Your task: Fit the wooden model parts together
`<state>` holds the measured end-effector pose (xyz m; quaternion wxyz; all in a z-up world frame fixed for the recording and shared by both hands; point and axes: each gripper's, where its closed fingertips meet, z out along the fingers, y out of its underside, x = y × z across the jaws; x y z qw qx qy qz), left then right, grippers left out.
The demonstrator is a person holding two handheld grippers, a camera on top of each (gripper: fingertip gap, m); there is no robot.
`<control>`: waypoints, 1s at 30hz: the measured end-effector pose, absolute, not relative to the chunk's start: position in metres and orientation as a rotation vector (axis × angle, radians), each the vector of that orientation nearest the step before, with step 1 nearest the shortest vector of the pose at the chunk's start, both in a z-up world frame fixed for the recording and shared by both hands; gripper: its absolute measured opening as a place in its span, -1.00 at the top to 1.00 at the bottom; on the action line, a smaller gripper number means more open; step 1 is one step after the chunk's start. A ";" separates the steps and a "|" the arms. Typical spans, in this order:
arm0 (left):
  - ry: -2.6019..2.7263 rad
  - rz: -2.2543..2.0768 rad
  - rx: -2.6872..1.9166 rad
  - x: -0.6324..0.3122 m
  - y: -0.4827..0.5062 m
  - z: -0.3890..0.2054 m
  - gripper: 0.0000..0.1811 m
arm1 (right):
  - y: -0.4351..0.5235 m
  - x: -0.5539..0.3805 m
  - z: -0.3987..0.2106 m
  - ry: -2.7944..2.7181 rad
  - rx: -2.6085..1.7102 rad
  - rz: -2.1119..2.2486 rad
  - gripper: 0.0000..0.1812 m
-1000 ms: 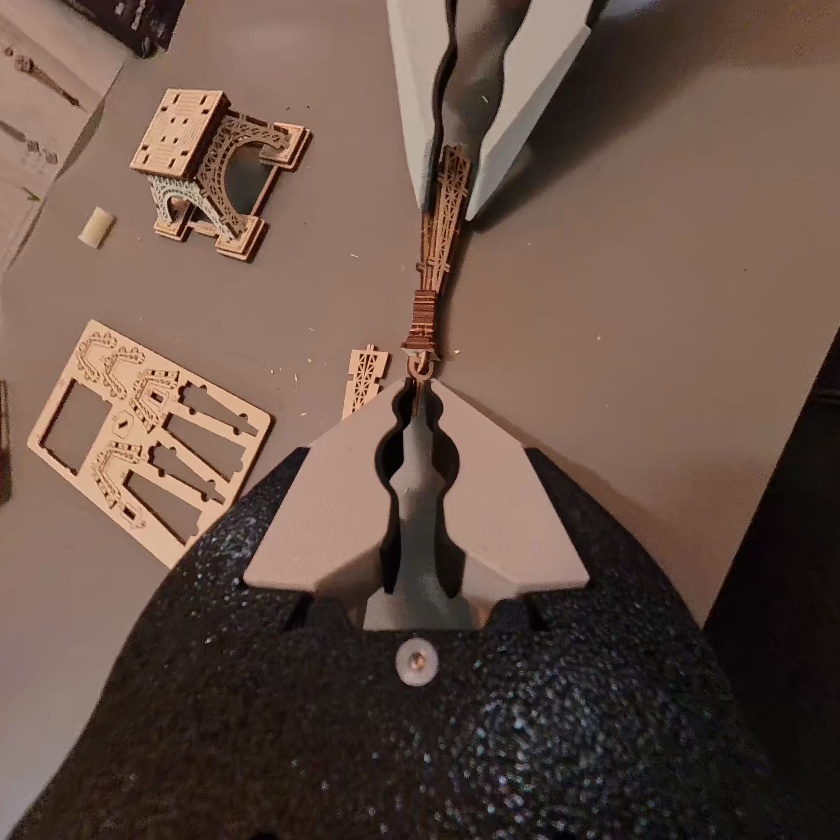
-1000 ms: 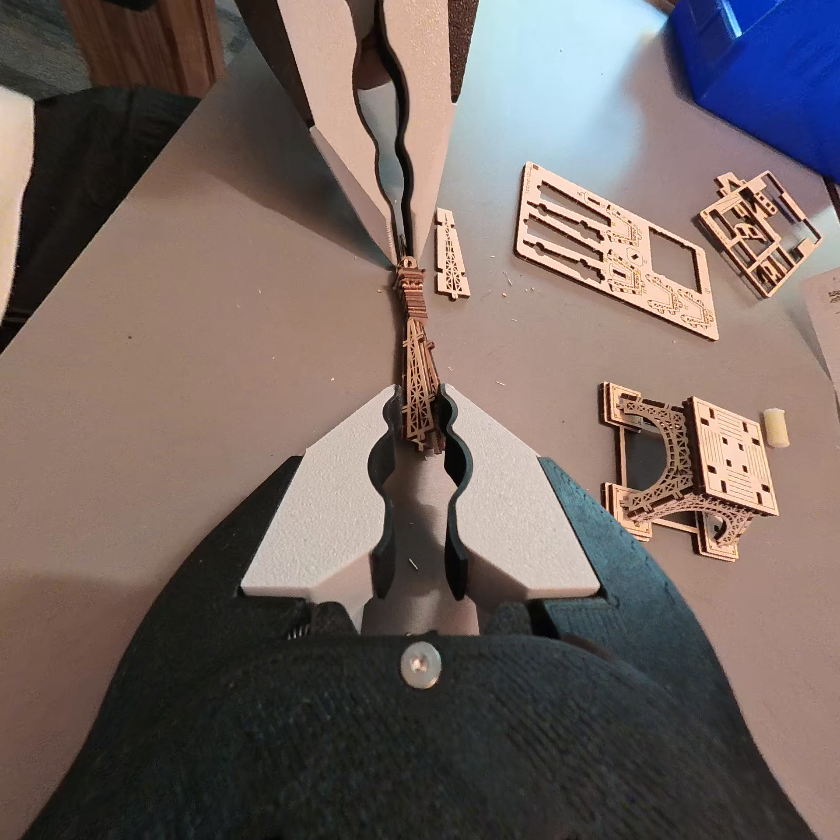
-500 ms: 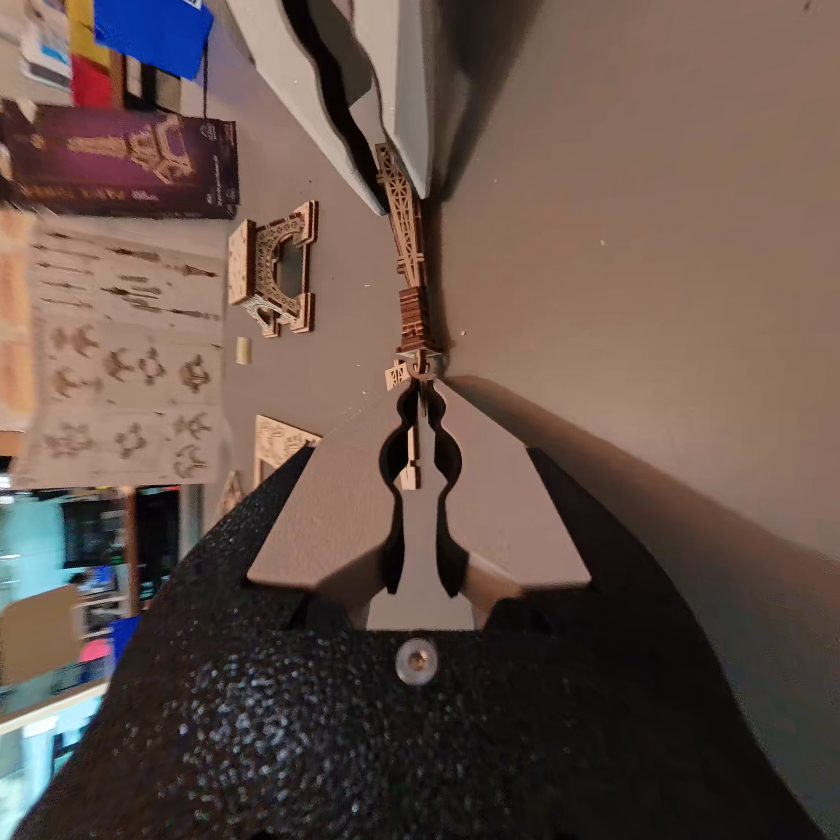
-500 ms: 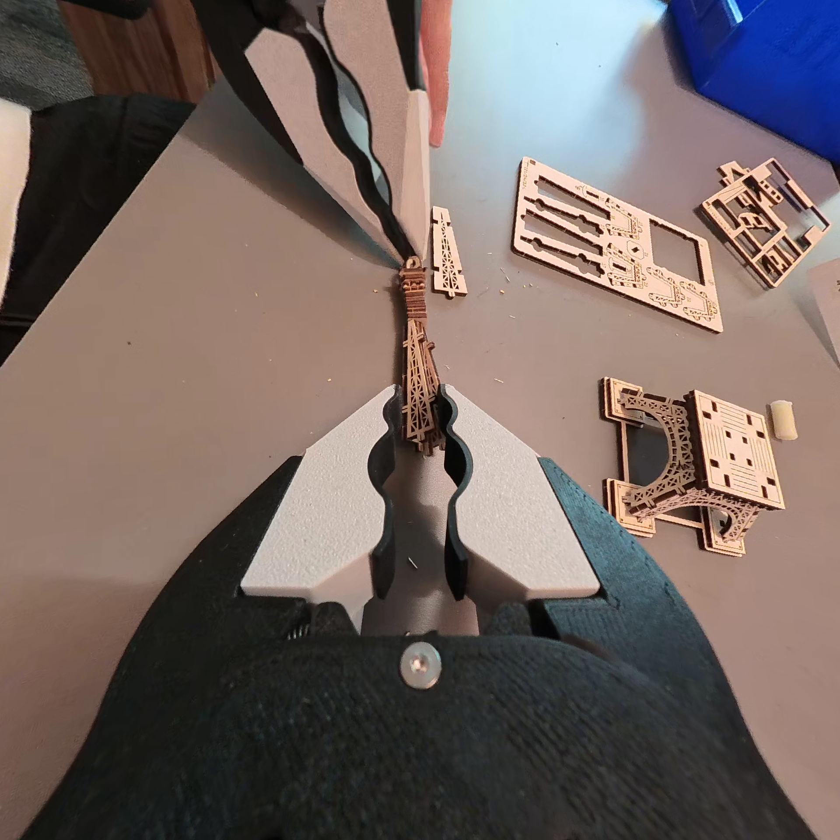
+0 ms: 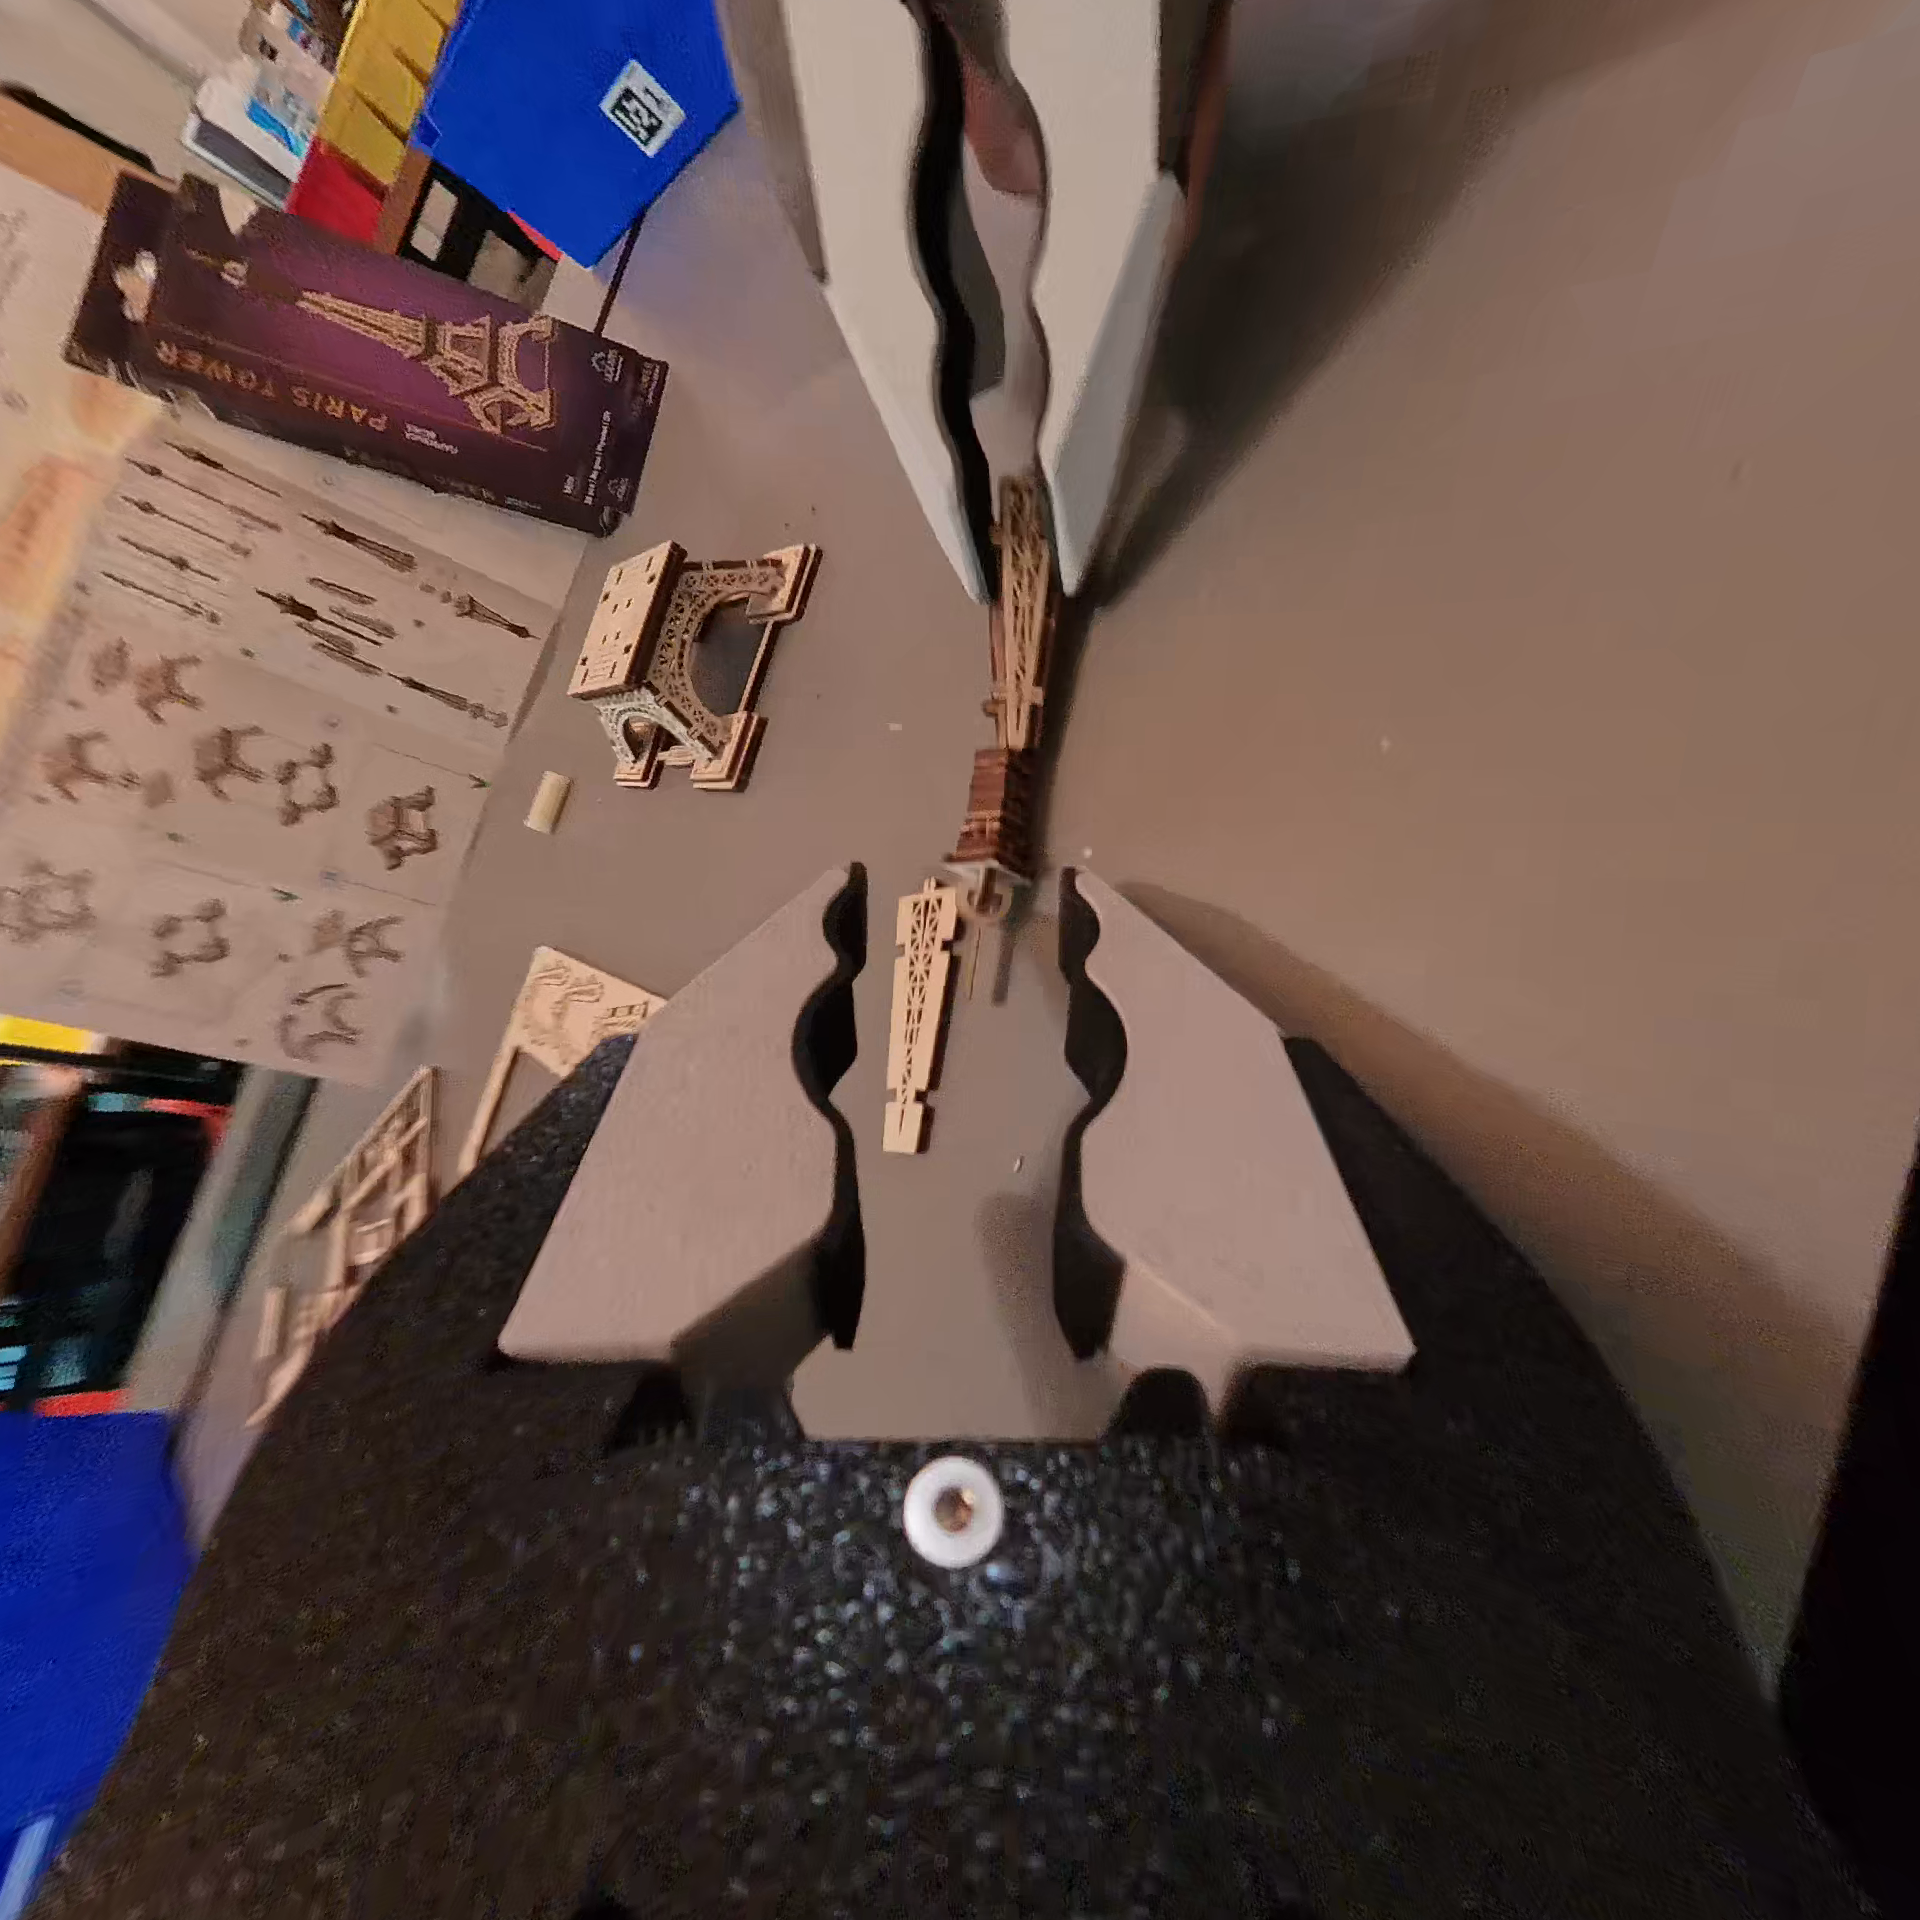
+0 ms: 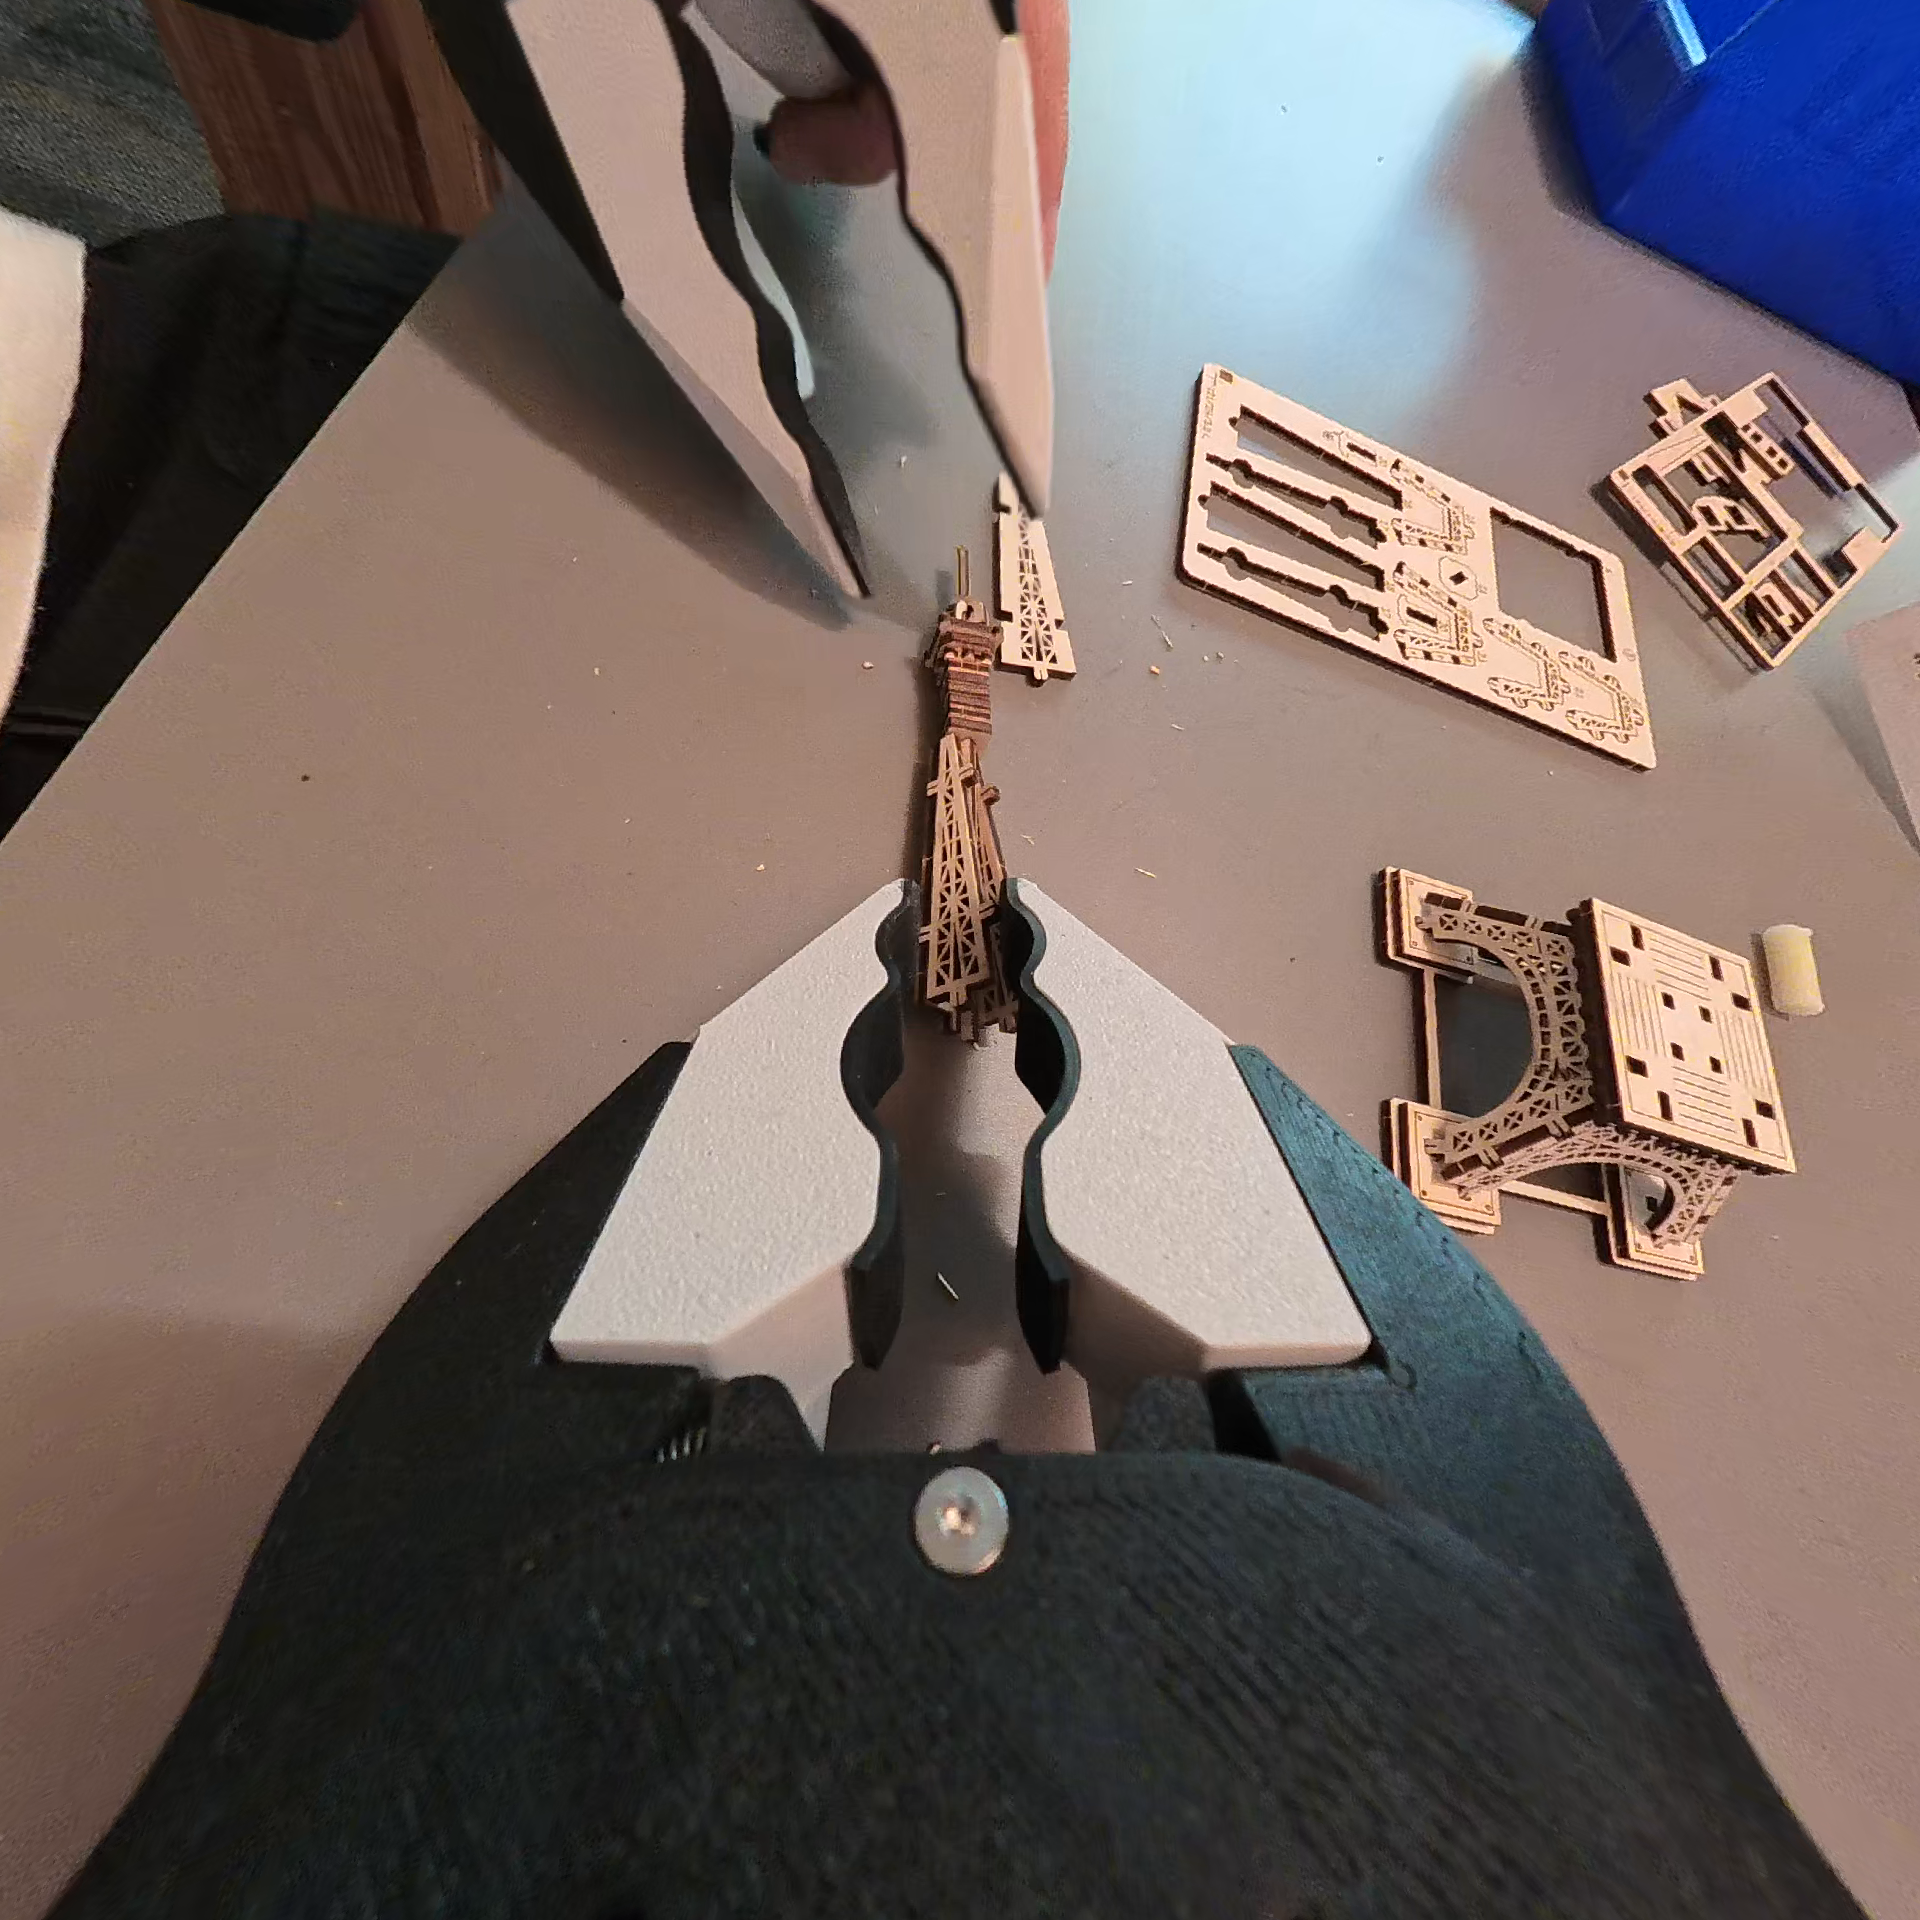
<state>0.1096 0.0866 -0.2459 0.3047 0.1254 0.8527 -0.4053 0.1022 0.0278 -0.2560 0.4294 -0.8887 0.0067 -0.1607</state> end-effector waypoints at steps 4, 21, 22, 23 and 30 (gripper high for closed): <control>2.344 -1.087 0.319 0.108 0.075 -0.243 0.60 | 0.028 0.102 -0.256 0.019 -2.218 -0.400 0.85; 2.322 -0.976 0.491 0.123 0.060 -0.262 0.89 | 0.022 0.112 -0.255 0.242 -2.209 -0.302 0.84; 2.324 -0.984 0.490 0.124 0.060 -0.262 0.89 | 0.021 0.115 -0.254 0.258 -2.207 -0.319 0.83; 2.332 -0.992 0.486 0.124 0.060 -0.262 0.89 | 0.021 0.116 -0.254 0.267 -2.205 -0.329 0.78; 2.405 -0.989 0.477 0.123 0.059 -0.263 0.89 | 0.023 0.113 -0.246 0.076 -2.184 -0.497 0.57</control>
